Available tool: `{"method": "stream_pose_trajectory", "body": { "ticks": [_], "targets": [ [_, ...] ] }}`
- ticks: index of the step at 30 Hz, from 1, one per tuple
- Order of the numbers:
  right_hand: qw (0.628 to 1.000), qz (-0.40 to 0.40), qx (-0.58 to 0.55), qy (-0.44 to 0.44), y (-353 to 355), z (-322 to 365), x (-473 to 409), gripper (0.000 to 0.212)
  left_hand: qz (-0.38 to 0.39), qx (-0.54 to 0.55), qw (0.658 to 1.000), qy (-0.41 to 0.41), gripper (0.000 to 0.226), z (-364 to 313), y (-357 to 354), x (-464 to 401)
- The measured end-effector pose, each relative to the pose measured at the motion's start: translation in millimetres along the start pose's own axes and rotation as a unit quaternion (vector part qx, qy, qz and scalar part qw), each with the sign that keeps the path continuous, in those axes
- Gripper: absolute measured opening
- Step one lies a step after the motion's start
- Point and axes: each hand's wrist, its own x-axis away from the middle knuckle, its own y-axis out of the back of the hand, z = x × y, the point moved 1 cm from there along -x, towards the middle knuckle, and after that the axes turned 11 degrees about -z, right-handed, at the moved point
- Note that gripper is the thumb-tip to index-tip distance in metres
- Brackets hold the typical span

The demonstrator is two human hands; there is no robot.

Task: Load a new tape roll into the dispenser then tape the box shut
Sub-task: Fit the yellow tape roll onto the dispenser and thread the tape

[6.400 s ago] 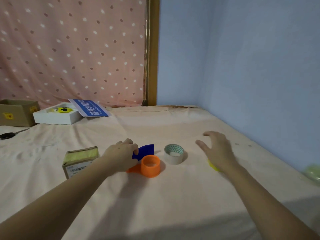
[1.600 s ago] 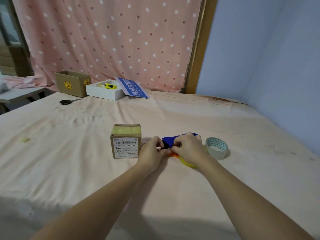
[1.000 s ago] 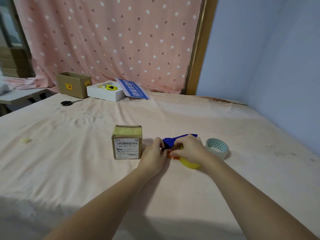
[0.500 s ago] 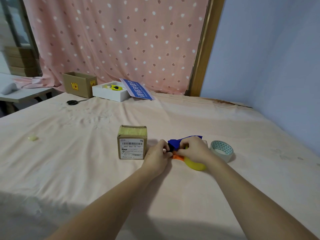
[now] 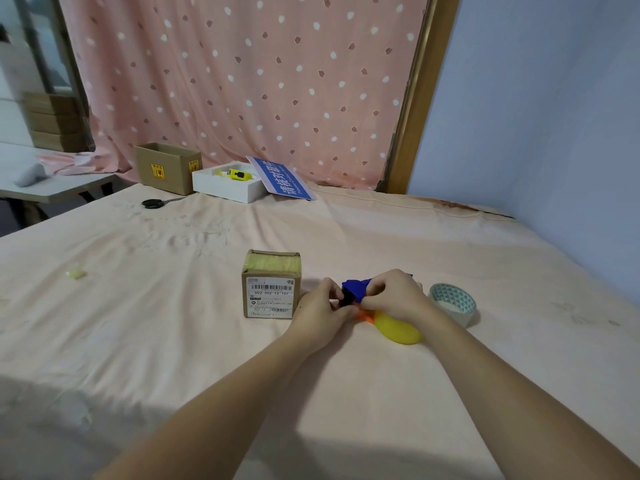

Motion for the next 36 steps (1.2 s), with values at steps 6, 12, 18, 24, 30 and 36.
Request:
{"method": "stream_pose_trajectory", "body": {
  "ticks": [6, 12, 18, 24, 30, 36],
  "targets": [
    [1.000, -0.015, -0.001, 0.015, -2.2, -1.4, 0.9, 0.030, -0.028, 0.014, 1.000, 0.000, 0.033, -4.3, -3.1, -0.8],
    [0.999, -0.016, -0.001, 0.042, 2.2, -2.7, 6.7, 0.030, -0.007, -0.016, 1.000, -0.022, 0.021, -2.0, -7.3, 1.5],
    [0.998, 0.020, -0.006, 0.067, 7.3, -5.9, 8.5, 0.012, 0.012, -0.049, 0.997, -0.060, 0.014, -3.8, -8.5, 5.2],
    [0.991, 0.037, 0.027, 0.129, 21.9, -6.3, 14.8, 0.028, 0.011, -0.053, 0.996, -0.071, 0.012, -7.1, -7.5, 7.7],
    [0.986, 0.065, 0.122, 0.090, 44.2, -26.1, 22.6, 0.113, 0.017, -0.062, 0.996, -0.064, 0.009, -11.2, -6.3, 10.5],
    [0.986, 0.067, 0.139, 0.070, 49.5, -37.6, 29.8, 0.123, 0.001, -0.049, 0.998, -0.042, 0.011, -9.4, -6.0, 10.1]
  ]
}}
